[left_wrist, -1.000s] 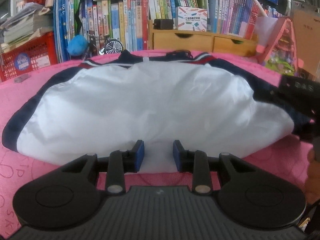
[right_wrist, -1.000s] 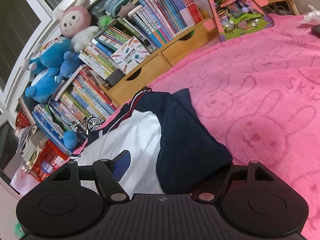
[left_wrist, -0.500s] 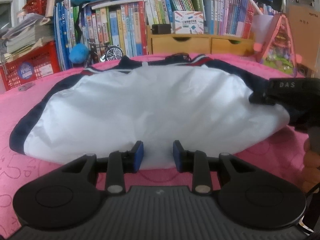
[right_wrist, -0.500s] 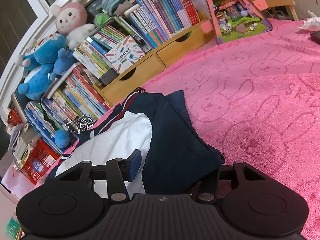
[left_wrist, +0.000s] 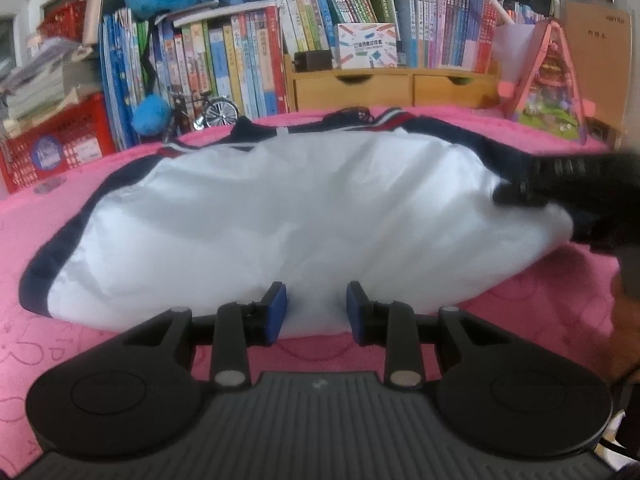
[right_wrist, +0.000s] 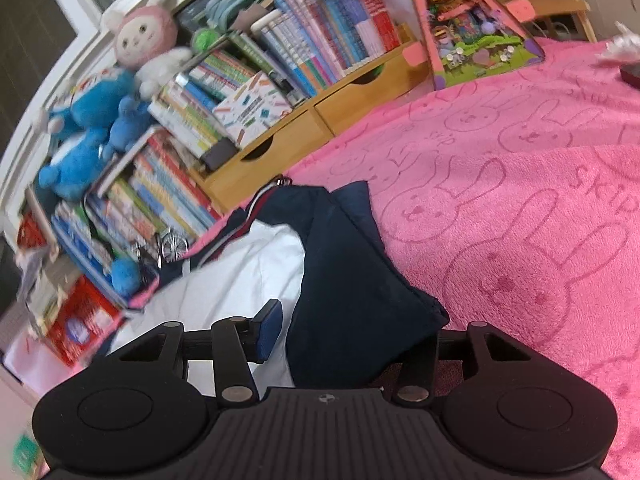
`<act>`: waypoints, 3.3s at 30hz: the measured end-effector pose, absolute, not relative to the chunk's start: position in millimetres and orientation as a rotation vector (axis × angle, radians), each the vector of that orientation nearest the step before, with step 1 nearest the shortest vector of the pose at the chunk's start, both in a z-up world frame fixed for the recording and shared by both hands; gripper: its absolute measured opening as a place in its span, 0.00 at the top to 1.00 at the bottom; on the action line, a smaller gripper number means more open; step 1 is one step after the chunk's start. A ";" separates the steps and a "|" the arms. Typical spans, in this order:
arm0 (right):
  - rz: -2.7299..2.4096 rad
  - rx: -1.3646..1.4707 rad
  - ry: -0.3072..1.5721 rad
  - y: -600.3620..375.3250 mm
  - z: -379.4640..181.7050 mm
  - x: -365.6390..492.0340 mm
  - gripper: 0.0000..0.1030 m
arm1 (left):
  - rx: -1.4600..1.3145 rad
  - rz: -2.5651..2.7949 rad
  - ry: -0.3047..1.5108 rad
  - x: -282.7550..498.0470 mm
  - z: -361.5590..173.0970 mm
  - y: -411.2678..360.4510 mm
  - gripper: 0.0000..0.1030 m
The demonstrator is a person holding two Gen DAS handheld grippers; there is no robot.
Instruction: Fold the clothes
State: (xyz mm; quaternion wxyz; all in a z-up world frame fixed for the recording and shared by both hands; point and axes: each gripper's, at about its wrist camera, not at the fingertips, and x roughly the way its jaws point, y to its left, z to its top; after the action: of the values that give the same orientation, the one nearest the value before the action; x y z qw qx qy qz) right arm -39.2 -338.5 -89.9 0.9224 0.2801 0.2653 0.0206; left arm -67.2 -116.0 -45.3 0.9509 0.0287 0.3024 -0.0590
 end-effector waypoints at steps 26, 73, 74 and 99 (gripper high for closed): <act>0.318 -0.007 0.642 -145.6 -62.5 -69.7 0.65 | -0.111 -0.349 0.959 30.0 3.0 -42.3 0.69; 0.188 0.253 0.449 -230.3 -43.6 -115.5 0.56 | -0.035 -0.269 0.737 -6.3 1.5 -48.0 0.74; 0.152 0.287 0.453 -245.0 -44.2 -116.4 0.56 | -0.070 -0.269 0.736 -16.8 -2.3 -49.3 0.74; -0.026 0.652 0.543 -340.9 -87.3 -62.9 0.42 | -0.018 -0.195 0.732 -59.8 -36.8 -90.6 0.69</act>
State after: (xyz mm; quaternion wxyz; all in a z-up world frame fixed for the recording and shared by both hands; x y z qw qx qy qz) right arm -62.9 -340.9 -87.3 0.9113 0.3162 0.2634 -0.0128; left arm -59.8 -90.6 -36.8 0.9291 -0.0088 0.3573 -0.0950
